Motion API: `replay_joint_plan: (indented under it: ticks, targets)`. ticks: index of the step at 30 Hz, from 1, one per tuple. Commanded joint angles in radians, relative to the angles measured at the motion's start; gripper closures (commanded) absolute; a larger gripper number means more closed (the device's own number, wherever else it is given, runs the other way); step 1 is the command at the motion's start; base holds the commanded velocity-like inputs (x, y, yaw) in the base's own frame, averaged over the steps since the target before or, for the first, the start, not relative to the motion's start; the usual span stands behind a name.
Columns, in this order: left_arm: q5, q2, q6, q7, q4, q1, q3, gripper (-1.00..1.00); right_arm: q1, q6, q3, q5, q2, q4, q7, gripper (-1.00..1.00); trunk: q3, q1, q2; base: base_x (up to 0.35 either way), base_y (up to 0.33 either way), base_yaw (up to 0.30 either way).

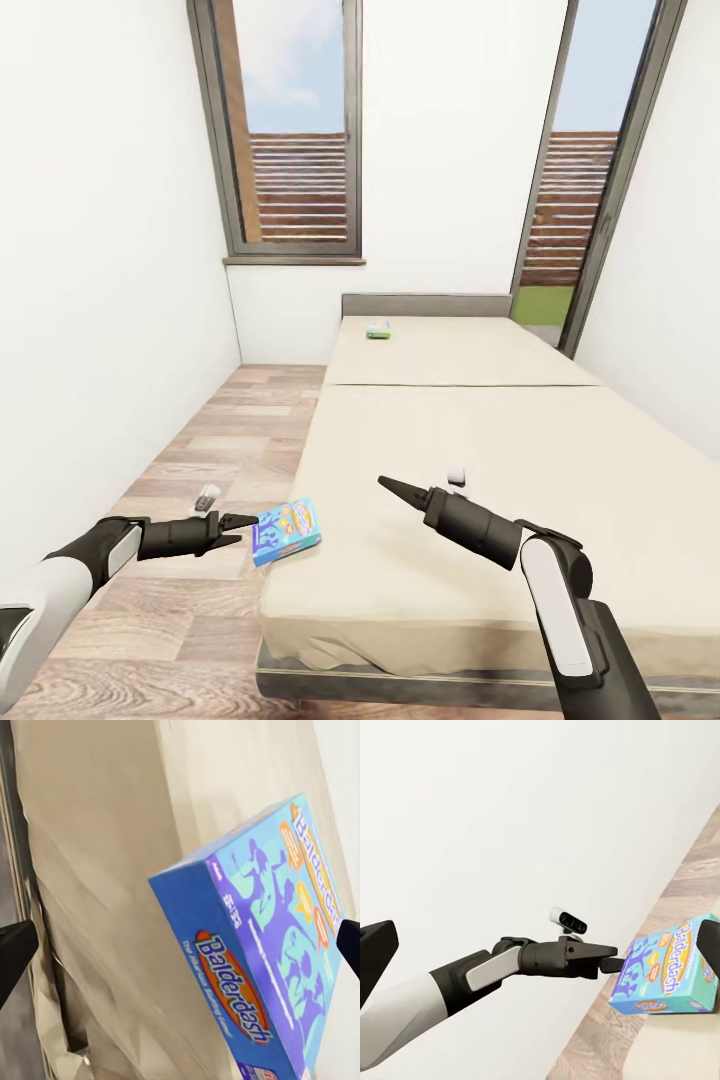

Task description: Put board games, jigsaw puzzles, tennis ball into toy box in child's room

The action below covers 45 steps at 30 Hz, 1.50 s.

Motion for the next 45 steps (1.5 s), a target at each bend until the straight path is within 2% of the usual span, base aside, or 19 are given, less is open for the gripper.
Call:
replay_joint_plan:
  ticks: [1,12,45]
  targets:
    - [0.007,0.0,0.01,-0.002,0.0,0.0,-0.004,-1.0,-0.001,0.005,-0.002,0.003,0.001,0.0,0.005,-1.0,-0.001,0.0,0.0,0.0,-0.037,0.0]
    - [0.007,0.001,0.01,-0.002,0.001,0.0,-0.004,-1.0,-0.001,0.005,-0.001,0.003,0.002,0.0,0.005,-1.0,-0.001,0.0,0.0,0.0,-0.077,0.0]
    - [0.008,0.001,0.01,-0.002,0.001,0.0,-0.004,-1.0,-0.001,0.005,-0.001,0.003,0.003,0.0,0.001,-1.0,-0.001,0.0,0.0,0.0,-0.003,0.0]
